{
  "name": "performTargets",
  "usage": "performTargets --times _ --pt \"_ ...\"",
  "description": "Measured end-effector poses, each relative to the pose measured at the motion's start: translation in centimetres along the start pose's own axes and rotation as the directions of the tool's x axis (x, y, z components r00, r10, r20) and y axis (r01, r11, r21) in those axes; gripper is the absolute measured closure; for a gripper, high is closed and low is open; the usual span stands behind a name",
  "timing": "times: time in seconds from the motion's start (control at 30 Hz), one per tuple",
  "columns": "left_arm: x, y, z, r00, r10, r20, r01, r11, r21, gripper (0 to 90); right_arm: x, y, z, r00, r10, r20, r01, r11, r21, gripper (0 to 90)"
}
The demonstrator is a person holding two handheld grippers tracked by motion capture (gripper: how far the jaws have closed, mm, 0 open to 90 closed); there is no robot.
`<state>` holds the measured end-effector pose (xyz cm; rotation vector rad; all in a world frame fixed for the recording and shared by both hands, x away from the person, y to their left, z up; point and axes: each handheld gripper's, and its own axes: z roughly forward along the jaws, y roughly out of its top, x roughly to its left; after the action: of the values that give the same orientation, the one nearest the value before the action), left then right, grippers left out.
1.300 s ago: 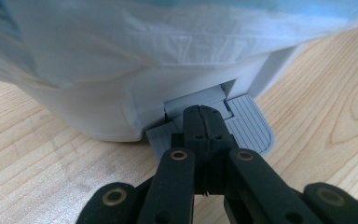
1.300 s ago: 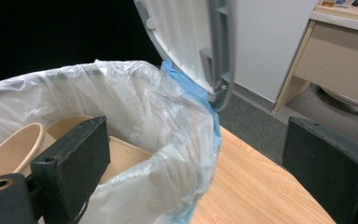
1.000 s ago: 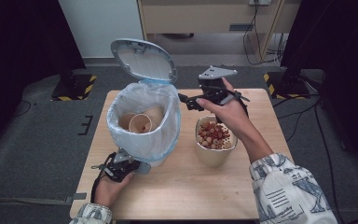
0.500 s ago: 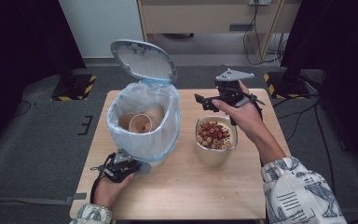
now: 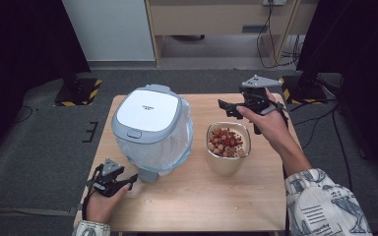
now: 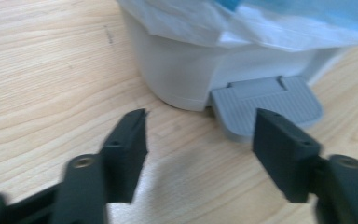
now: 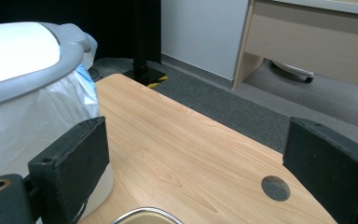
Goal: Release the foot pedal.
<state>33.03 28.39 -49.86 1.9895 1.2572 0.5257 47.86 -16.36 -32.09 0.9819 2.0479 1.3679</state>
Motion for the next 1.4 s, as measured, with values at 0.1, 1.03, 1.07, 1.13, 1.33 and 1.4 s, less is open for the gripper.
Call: performTargets --times 0.1,1.03,1.07,1.13,1.33,1.4 --pt "0.4 -0.1 0.3 0.9997 -0.015 -0.018 0.015 0.9999 0.004 21.6 -0.6 -0.3 -0.3 0.9999 0.008 0.014 -0.008 1.0 -0.002 7.2" --pt "2.2 -0.5 0.7 0.9959 -0.054 -0.073 0.053 0.9985 -0.014 11.1 -5.5 -7.1 -3.9 0.9846 0.082 0.154 -0.087 0.996 0.022 7.1" --pt "2.4 -0.5 0.7 0.9961 -0.05 -0.073 0.05 0.9987 -0.009 11.1 -5.5 -7.1 -3.9 0.9846 0.082 0.154 -0.087 0.996 0.022 7.1" --pt "2.5 -0.6 0.7 0.9954 -0.057 -0.077 0.056 0.9983 -0.015 10.9 -5.8 -7.9 -4.2 0.9821 0.094 0.163 -0.1 0.995 0.025 7.1" --pt "2.7 -0.7 0.7 0.9937 -0.058 -0.096 0.058 0.9983 0.002 10.9 -6.5 -11.9 -5.8 0.9738 0.106 0.201 -0.123 0.99 0.072 7.2" --pt "2.9 -0.8 0.7 0.993 -0.059 -0.103 0.059 0.9982 0.003 11.0 -6.6 -12.6 -6.0 0.9721 0.113 0.206 -0.13 0.989 0.075 7.2"
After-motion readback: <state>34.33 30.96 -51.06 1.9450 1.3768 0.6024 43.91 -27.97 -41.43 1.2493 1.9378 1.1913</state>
